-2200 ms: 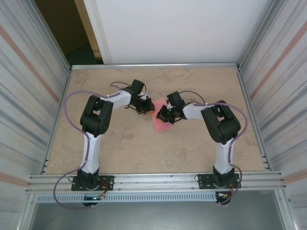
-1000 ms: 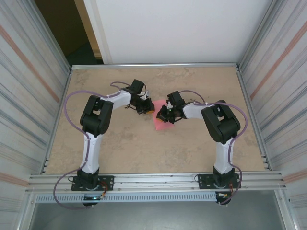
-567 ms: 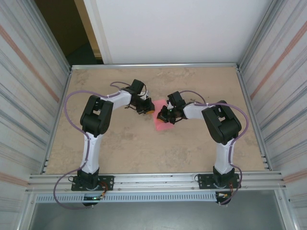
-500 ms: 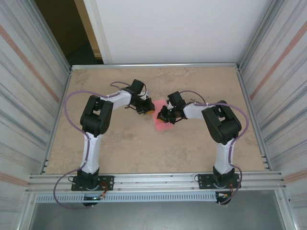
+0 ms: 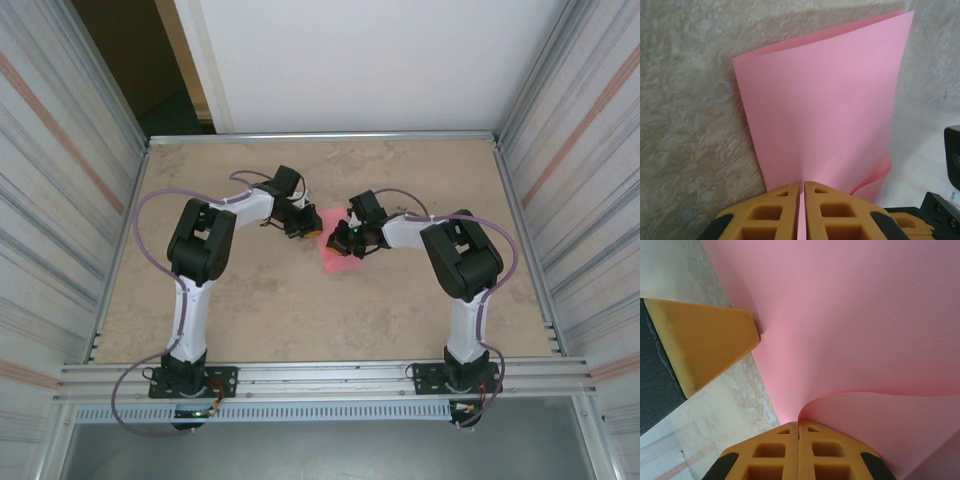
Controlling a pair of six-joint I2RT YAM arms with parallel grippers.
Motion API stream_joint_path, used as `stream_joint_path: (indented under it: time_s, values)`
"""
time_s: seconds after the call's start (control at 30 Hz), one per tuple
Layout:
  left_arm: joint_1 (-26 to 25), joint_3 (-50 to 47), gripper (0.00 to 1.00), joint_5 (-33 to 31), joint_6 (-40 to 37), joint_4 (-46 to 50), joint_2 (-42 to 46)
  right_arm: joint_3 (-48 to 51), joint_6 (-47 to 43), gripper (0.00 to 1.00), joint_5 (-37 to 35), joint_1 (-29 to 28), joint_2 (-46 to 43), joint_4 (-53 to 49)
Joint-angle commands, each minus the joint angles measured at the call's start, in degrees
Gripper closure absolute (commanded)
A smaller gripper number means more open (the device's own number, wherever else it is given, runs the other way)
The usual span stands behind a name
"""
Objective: Fold a paper plane with a square sheet of paper (pick it up from the middle)
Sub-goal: Fold the triangle a second time at the center of the table.
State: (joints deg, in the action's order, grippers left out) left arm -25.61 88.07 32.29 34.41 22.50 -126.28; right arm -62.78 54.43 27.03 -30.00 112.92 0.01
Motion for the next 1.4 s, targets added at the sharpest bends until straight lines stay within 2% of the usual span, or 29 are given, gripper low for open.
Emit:
stream_joint_path:
  time_s: [0.0, 1.1, 1.2, 1.37]
  values:
    - [-0.59, -0.09, 0.87, -1.0, -1.2, 3.07, -2.1, -0.14, -0.56, 0.99, 0.55, -0.24, 0.82, 0.27]
    - [-0.59, -0.31, 0.87, -1.01, -1.27, 3.07, -1.88, -0.45, -0.82, 0.98, 0.15, -0.15, 2.14, -0.53]
    - [-0.59, -0.05, 0.87, -0.91, -1.28, 3.12, -1.64, -0.46, -0.74, 0.96, -0.01, -0.15, 2.21, -0.87]
    - [-0.26, 1.7, 0.85, -0.91, -0.93, 3.69, -0.36, -0.81, -0.56, 0.86, -0.56, -0.07, 2.31, -2.28]
